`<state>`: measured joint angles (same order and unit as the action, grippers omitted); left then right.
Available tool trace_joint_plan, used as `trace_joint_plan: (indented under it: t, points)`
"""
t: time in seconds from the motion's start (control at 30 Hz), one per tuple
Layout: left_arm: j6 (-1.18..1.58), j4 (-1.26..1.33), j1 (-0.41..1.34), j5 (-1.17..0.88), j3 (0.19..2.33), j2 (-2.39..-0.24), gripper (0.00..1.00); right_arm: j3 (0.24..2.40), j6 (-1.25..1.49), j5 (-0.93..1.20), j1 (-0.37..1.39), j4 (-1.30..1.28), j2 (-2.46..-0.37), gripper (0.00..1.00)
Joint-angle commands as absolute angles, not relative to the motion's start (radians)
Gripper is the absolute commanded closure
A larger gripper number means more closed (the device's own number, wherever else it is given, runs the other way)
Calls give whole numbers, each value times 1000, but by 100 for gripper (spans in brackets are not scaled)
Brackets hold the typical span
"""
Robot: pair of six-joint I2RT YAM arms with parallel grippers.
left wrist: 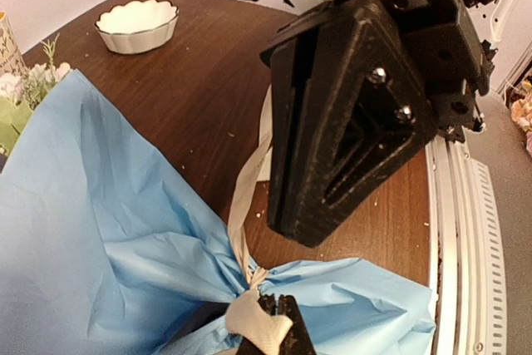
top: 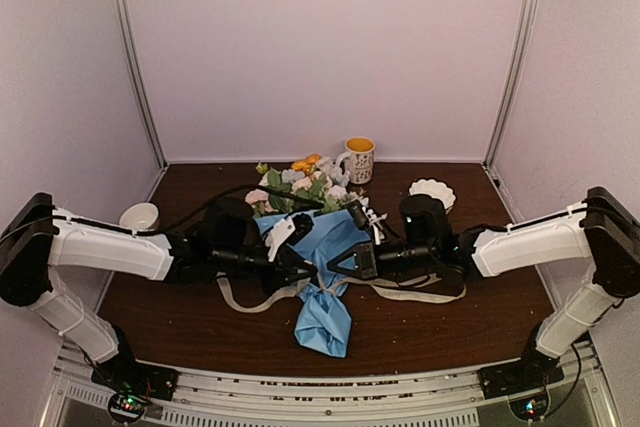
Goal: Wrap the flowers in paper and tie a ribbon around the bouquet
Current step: Cross the half-tied ribbon over the folded bouquet.
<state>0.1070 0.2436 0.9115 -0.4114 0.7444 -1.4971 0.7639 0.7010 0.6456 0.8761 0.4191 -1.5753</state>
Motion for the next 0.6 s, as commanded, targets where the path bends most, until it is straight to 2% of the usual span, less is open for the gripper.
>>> trace_joint_plan:
  t: [0.0,0.1,0.27,0.37,0.57]
  points:
    - [152,359,893,-467,769,-1465,100,742,589,539,909,380,-1464,88]
    - [187,369,893,-529,806,-1524,100,717,526,435,955,362,-1436,81]
    - [273,435,893,-604,842,-1612,100,631,561,388,980,550,-1456,70]
    - [286,458,893,-600,841,-1608,95,595,539,346,995,619,-1456,68]
    - [239,404,880,-578,855,-1603,92,564,484,273,1011,644,-1442,66]
